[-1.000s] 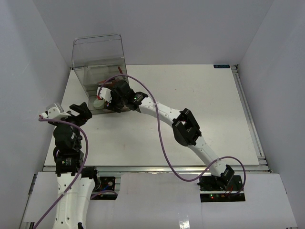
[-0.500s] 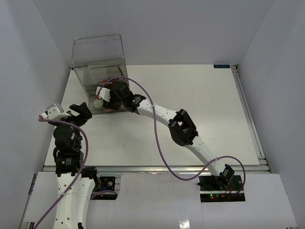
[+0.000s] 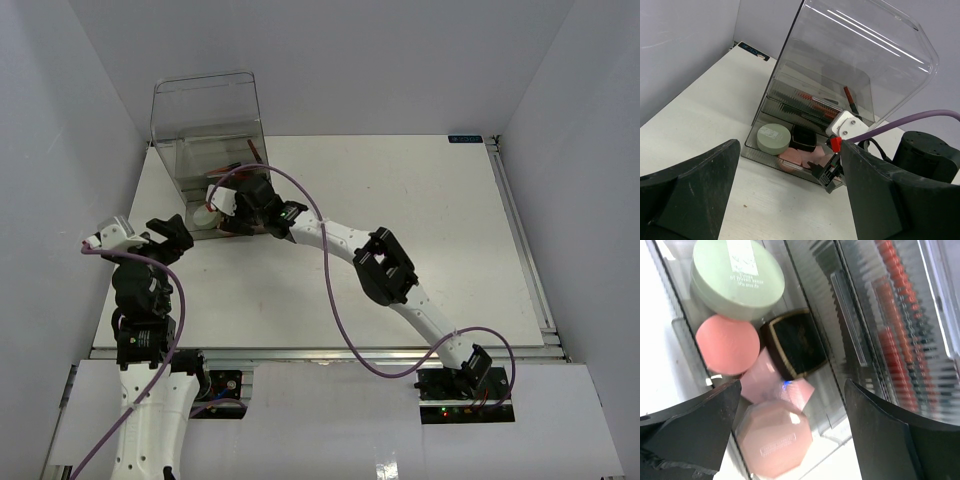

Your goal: Organize the makeup

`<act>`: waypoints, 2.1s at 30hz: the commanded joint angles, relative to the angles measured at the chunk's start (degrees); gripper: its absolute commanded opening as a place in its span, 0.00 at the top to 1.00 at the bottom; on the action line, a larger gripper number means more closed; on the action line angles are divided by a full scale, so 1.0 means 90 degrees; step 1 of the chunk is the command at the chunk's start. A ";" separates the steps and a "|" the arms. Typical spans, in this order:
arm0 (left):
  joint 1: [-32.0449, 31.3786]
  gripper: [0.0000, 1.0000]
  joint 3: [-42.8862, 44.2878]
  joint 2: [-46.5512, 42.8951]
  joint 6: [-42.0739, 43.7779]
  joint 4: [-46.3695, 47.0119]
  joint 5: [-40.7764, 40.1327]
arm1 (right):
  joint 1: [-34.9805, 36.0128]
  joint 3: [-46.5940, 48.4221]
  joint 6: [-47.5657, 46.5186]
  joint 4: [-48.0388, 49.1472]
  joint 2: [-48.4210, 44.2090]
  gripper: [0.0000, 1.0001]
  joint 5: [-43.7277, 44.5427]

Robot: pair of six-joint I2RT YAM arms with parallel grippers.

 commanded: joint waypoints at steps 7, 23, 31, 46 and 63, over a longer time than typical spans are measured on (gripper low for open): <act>0.0020 0.21 -0.0172 0.0673 0.0159 0.0333 0.1430 | -0.0165 -0.1471 0.0887 -0.1219 -0.2932 0.10 -0.1823; -0.0107 0.81 0.0486 0.5003 -0.0120 -0.0060 0.3777 | -0.3421 -0.7460 -0.0456 -0.1811 -0.7645 0.16 -0.7557; -0.0107 0.88 0.0111 0.5460 -0.2639 0.0201 0.1698 | -0.3797 -0.8470 0.1106 0.0073 -0.8651 0.35 -0.7115; -0.0092 0.82 0.0851 0.7355 -0.4926 0.1127 0.1122 | -0.4012 -0.8951 0.1524 0.0844 -0.9156 0.24 -0.7149; -0.0023 0.49 0.2743 0.9181 -0.4929 0.1246 0.1727 | -0.4279 -0.9073 0.1358 0.0834 -0.9168 0.19 -0.7081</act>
